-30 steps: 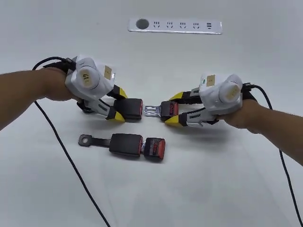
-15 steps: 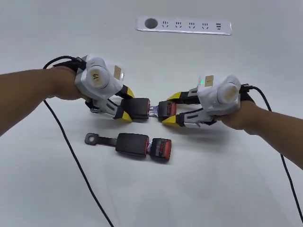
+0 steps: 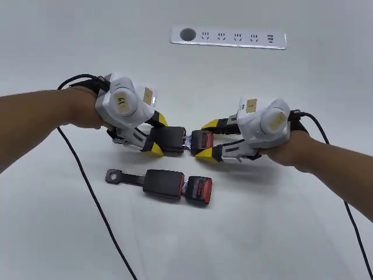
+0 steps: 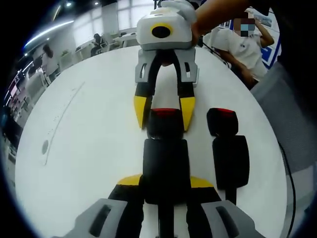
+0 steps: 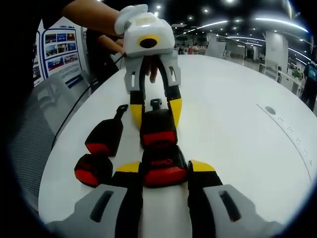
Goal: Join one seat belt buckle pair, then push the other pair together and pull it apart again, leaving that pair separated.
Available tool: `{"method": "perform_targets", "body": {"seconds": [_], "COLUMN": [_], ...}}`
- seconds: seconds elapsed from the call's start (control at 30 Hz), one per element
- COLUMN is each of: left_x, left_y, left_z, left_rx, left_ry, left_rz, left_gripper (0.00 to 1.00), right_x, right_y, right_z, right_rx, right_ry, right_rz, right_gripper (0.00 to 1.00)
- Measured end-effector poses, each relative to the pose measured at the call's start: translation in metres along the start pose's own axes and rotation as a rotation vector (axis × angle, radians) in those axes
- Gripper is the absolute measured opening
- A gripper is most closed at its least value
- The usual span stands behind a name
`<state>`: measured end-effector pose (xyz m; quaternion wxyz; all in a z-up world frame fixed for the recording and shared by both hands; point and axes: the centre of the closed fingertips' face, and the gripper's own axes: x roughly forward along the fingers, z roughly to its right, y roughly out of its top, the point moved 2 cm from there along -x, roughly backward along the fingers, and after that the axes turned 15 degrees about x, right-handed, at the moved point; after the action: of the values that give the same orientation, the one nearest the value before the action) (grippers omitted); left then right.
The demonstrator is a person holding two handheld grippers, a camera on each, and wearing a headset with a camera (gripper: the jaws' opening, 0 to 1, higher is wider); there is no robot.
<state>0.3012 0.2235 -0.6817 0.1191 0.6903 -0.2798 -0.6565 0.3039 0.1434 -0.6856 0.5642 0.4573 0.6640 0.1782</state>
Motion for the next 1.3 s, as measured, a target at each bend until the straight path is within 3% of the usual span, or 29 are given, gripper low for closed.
{"method": "perform_targets", "body": {"seconds": [0.63, 1.3], "left_x": [-0.0009, -0.0007], "left_y": [0.0043, 0.0015], "left_z": [-0.0031, -0.0023], "left_rx": [0.01, 0.006], "left_ry": [-0.005, -0.005], "left_rz": [-0.016, -0.033], "left_gripper": [0.34, 0.34], "right_x": [-0.0028, 0.0008], "right_y": [0.003, 0.0036], "right_z": [0.0014, 0.0002], "right_rx": [-0.017, -0.066], "right_ry": [-0.038, -0.058], "right_rz": [-0.036, -0.086], "right_gripper": [0.34, 0.34]}}
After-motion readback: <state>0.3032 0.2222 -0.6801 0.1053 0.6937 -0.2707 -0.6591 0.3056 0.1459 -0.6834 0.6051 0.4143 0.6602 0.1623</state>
